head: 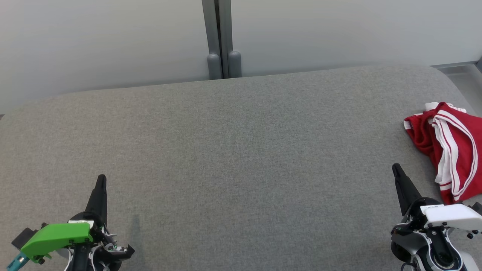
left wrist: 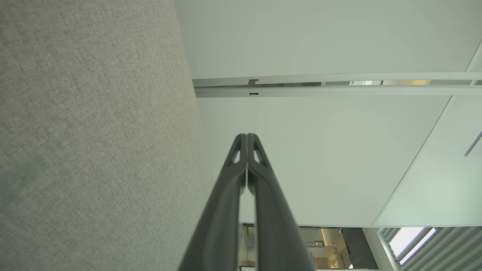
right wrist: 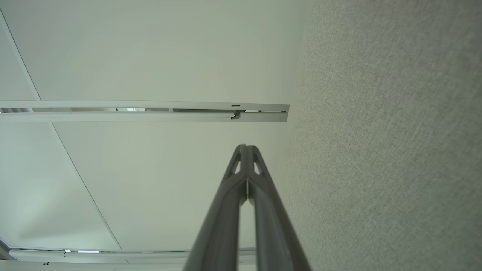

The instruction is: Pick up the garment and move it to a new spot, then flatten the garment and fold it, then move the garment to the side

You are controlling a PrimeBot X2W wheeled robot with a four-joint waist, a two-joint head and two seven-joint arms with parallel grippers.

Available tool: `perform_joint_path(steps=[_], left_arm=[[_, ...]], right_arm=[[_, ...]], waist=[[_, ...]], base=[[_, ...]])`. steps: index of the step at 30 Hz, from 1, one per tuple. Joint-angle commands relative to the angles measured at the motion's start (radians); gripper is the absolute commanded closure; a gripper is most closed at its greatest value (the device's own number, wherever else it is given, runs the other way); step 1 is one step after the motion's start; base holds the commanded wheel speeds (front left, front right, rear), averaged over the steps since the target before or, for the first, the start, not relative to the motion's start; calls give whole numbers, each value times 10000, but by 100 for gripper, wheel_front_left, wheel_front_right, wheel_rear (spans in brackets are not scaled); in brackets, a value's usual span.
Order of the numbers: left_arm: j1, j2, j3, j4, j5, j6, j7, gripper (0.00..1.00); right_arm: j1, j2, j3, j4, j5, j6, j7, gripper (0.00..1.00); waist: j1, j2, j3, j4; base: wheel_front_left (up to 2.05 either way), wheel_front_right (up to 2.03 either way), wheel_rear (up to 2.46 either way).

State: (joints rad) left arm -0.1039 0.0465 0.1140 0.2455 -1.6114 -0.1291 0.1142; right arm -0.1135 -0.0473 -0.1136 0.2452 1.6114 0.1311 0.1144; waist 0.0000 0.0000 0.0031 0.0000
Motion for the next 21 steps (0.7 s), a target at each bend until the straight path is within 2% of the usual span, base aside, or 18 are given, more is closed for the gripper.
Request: perform_joint_path(steps=[1, 21], left_arm=[[-106, 70, 18, -15, -31, -46, 33, 100], [-106, 70, 18, -16, -32, -46, 32, 100]], right_arm=[[104, -56, -19, -38, 31, -7, 30, 100], [103, -56, -18, -38, 32, -5, 30, 100]], waist=[[0, 0, 0, 0], [0, 0, 0, 0]], base=[[0, 0, 0], [0, 0, 0]])
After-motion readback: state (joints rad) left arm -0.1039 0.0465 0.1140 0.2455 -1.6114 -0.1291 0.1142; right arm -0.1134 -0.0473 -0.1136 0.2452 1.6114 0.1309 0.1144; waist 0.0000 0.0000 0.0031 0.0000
